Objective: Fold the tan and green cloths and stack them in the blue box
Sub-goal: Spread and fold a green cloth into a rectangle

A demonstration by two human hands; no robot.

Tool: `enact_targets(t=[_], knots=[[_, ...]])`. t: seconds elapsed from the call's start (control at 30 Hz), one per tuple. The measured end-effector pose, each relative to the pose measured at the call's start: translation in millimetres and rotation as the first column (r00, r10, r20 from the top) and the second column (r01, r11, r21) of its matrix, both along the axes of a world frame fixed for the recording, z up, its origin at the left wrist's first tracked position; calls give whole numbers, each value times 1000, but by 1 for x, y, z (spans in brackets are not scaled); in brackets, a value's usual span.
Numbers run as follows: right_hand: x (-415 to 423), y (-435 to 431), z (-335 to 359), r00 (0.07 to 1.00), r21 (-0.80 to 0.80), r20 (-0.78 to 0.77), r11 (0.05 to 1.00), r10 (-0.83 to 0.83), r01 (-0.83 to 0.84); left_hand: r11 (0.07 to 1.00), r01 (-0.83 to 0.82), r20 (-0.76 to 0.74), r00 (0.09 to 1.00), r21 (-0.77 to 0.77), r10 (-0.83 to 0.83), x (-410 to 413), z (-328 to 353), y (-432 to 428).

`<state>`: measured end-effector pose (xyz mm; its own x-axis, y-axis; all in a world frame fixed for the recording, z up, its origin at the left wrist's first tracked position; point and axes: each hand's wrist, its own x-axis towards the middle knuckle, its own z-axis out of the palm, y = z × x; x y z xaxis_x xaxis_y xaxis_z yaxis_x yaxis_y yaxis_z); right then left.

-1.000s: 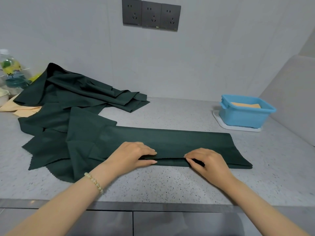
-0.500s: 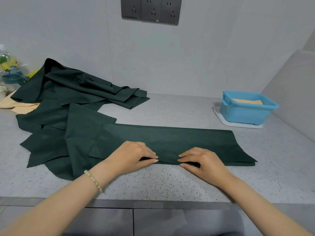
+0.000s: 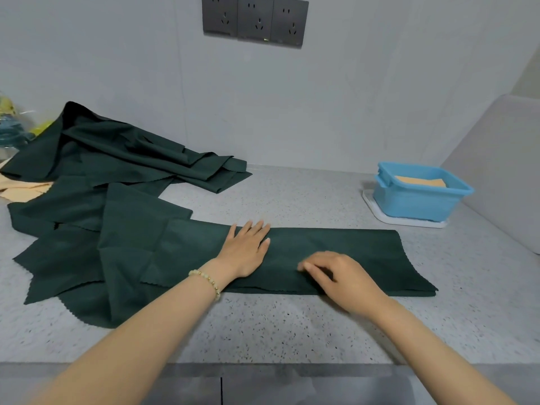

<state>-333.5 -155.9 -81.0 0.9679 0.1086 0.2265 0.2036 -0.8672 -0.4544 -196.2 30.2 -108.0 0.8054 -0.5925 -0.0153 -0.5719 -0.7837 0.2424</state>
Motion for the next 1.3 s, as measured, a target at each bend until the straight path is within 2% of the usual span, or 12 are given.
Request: enact_targets(t=[0.1,0.27,0.47,0.77,1.0,1.17,1.23,1.3], knots=[[41,15,1,997,-80,6,994,-75,75,1000,-5,40,999,20,4,1,-5,0],[90,37,-16,975,-276,-178,957,-137,84,999,-10,56,998,48,7,0,-7,0],[89,14,-32,976,-290,-169,954,-134,81,999,-17,74,997,35,14,3,-8,0],[63,-62,-30,947,-300,-177,931,-267,206,999,-30,72,997,35,27,4,-10,0],[40,-127,-27,868,-344,-196,861,-456,375,999,-36,73,997,40,33,5,-11,1],[40,-137,-15,785,-405,-242,794,-571,453,998,-34,62,998,43,31,2,-9,-1],[45,-115,-9,818,-368,-168,805,-551,466,999,-33,59,998,43,31,1,-8,0],[51,-77,-7,893,-290,-78,867,-444,406,999,-31,56,998,42,28,1,-8,-2]])
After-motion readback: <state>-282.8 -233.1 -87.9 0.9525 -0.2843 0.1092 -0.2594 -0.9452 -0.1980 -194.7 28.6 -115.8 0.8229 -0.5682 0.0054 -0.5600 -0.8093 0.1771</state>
